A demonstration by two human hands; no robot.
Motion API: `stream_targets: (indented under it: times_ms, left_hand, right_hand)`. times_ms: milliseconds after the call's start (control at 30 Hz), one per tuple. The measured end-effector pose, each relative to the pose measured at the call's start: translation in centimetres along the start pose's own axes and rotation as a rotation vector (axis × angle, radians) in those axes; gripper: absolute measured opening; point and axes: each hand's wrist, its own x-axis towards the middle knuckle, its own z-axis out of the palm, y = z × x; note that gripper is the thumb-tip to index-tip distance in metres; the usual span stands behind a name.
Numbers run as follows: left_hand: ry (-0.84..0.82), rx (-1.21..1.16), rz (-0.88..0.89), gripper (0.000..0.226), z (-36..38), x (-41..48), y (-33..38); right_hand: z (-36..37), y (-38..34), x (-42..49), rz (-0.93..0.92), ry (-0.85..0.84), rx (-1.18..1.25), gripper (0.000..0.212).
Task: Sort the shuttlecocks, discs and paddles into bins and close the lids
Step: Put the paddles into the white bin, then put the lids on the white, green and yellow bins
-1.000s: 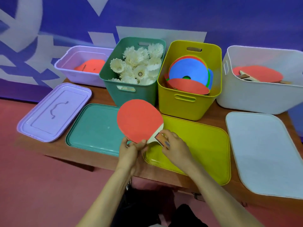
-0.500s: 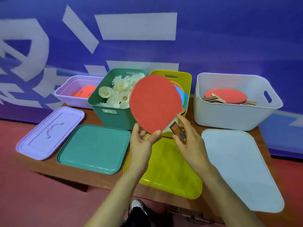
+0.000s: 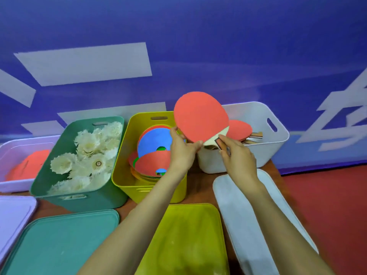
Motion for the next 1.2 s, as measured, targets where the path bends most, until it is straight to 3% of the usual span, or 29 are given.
stream_targets:
  times_ms: [167,333,433,533,700,800,933,1100,1200]
  left_hand:
    - [-0.124,0.182,-0.066,0.079,5.1,3.8,-0.5]
    - [-0.136,0.326,-0.09,0.057,8.7,6.5,-1.5]
    - [-0.195,0.641,0.012,0.064,10.9,8.0,-2.6]
    - [-0.327,0.834,-0.028,0.059,13.0,8.8,-3.6]
    - [-0.47,1.014,-0.109,0.057,14.3,10.9,-5.1]
    - [-0.44,0.943,-0.128,0.056,14.2,11.5,-4.9]
    - [-0.383,0.872,-0.076,0.053,13.7,10.5,-4.1]
    - [-0.02,0.62,0.359,0.04,13.9,4.2,-3.3]
    - [0.059,0.521,0.546,0.035,14.0,-0.8,-4.2]
  right_hand:
    - [-2.7,4.1,4.9,0.031,-0.097,-0.174,0.027]
    - [-4.0,10.3,11.0,0.021,-0.294,-0.307,0.023]
    - [-3.7,13.7,14.3,-0.015,-0.397,-0.297,0.025]
    - [-1.7,15.9,16.6,-0.03,-0.498,-0.225,0.024]
    - [1.2,18.0,18.5,0.022,-0.434,-0.281,0.029]
    - [1.4,18.3,18.7,-0.013,-0.422,-0.352,0.034]
    - [-0.1,17.8,17.7,-0.156,-0.37,-0.212,0.036]
    - [-3.7,15.6,12.7,-0.418,-0.134,0.147,0.032]
    - [-4.4,16.0,8.3,-0.536,-0.035,0.225,0.032]
